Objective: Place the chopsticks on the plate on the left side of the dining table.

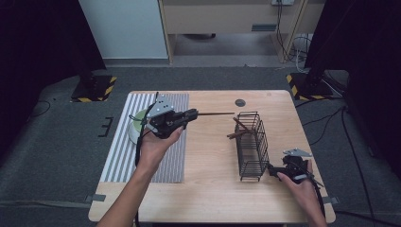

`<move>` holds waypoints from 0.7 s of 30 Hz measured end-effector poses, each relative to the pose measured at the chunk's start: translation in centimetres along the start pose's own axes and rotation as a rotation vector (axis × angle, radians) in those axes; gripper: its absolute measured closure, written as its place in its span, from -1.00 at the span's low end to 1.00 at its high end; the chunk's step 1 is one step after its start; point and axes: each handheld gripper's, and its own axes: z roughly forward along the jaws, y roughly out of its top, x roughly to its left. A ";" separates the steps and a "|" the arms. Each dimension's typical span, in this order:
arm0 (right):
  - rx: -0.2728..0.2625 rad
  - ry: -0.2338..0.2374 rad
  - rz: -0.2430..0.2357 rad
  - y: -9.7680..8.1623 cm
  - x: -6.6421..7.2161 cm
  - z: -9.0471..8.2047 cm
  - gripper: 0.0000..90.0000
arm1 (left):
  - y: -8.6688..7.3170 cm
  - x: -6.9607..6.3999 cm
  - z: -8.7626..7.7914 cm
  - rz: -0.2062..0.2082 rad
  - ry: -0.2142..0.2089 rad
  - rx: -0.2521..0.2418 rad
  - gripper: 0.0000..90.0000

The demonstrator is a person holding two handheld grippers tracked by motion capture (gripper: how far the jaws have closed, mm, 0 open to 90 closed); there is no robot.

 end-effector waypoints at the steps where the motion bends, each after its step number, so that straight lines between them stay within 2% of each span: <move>1: 0.000 0.000 0.000 0.0 0.0 0.0 -0.99 | -0.2 0.4 -0.2 0.000 0.006 0.000 0.85; 4: 0.000 0.000 0.000 0.0 0.0 0.0 -0.99 | -0.6 0.8 -0.5 0.004 0.019 0.003 0.85; 13: 0.000 0.000 0.000 0.0 0.0 0.0 -0.99 | -2.9 3.4 -1.4 -0.027 0.087 0.029 0.85; 21: 0.000 0.000 0.000 0.0 0.0 0.0 -0.99 | -4.2 4.9 -1.5 -0.047 0.120 0.052 0.85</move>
